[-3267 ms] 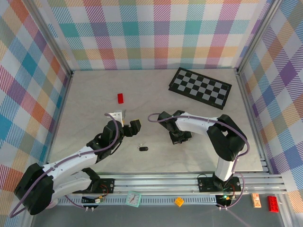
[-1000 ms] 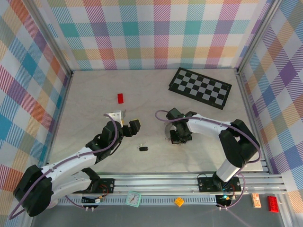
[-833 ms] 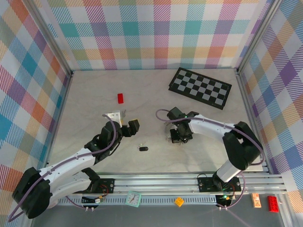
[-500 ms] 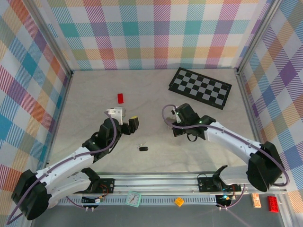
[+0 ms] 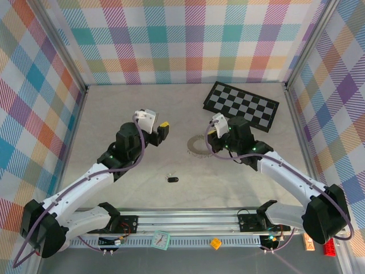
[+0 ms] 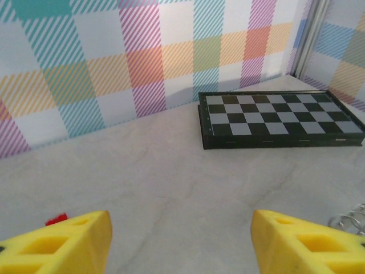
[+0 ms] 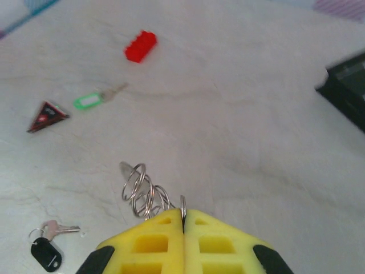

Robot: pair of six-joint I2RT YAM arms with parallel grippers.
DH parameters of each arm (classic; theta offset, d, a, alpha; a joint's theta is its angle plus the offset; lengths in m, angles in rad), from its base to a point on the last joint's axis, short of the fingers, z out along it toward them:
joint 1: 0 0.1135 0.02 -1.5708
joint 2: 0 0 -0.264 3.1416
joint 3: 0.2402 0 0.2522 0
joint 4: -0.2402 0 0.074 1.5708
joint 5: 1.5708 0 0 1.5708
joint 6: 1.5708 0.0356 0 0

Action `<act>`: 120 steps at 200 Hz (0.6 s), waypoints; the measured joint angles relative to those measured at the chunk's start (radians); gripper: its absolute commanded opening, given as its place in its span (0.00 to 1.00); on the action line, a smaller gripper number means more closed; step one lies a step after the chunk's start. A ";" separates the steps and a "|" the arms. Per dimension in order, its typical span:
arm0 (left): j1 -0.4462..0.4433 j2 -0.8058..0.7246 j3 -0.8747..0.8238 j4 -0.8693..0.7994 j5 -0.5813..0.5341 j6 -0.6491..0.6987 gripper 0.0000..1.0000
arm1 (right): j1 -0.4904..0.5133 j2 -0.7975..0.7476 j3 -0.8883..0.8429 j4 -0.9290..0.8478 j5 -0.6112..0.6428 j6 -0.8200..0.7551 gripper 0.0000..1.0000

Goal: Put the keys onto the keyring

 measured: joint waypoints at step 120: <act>0.058 0.083 0.014 -0.024 0.524 0.154 0.32 | -0.014 -0.046 -0.073 0.123 -0.483 -0.289 0.00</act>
